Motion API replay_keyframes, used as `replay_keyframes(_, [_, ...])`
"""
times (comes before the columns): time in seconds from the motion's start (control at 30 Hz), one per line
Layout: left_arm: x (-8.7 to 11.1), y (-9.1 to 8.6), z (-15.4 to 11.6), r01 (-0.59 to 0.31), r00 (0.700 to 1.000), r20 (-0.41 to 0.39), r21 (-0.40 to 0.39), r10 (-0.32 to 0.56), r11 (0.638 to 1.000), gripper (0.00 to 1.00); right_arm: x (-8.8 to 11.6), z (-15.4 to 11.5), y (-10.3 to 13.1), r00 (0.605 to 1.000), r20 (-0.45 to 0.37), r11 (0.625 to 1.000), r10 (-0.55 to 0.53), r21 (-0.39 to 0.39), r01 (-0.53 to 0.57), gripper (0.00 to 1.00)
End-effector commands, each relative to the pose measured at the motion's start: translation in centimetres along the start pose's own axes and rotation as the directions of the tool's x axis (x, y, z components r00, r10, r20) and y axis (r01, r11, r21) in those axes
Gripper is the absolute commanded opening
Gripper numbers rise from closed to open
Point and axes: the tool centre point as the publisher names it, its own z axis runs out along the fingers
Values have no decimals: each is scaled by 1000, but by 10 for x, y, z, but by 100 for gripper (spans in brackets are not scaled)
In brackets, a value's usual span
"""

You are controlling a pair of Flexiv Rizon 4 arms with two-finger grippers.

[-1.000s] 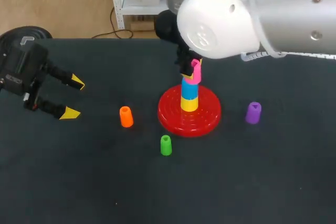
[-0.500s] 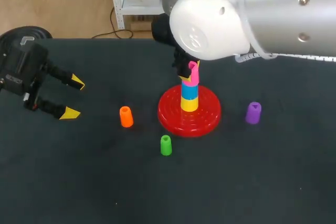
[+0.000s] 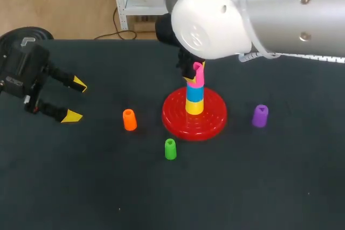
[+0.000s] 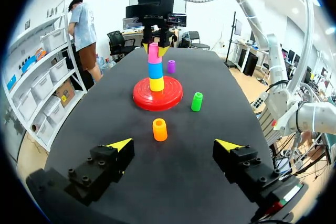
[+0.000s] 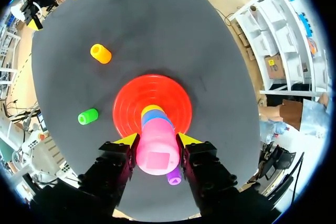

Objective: Pick up and stack the cylinders on the red base in this order: pink,purple,orange,green

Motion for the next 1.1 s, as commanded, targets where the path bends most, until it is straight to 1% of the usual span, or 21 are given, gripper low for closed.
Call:
replay_keyframes(0.03, [1, 0, 0, -2, 1000, 2, 1, 2, 1000, 100, -3, 6, -2, 1000, -7, 1000, -3, -10, 2, 0])
replay_keyframes(0.33, [1, 0, 0, -2, 1000, 2, 1, 2, 1000, 100, 0, 11, -6, 1000, -13, 999, 6, -32, -7, 0])
replay_keyframes(0.7, [1, 0, 0, -2, 1000, 2, 1, 2, 1000, 100, 1, 16, -6, 1000, -15, 999, 15, -34, -16, 0])
replay_keyframes(0.83, [1, 0, 0, -2, 1000, 2, 1, 2, 1000, 100, 3, 13, -6, 1000, 2, 999, 21, -25, -21, 0])
replay_keyframes(0.87, [1, 0, 0, -2, 1000, 2, 1, 2, 1000, 100, 3, 11, -5, 1000, 17, 1000, 21, -22, -21, 18])
replay_keyframes(0.9, [1, 0, 0, -2, 1000, 2, 1, 2, 1000, 100, 4, 9, -5, 999, 24, 1000, 23, -16, -23, 100])
replay_keyframes(1.1, [1, 0, 0, -2, 1000, 2, 1, 2, 1000, 100, 8, 0, -2, 998, 55, 999, 43, 20, -44, 100])
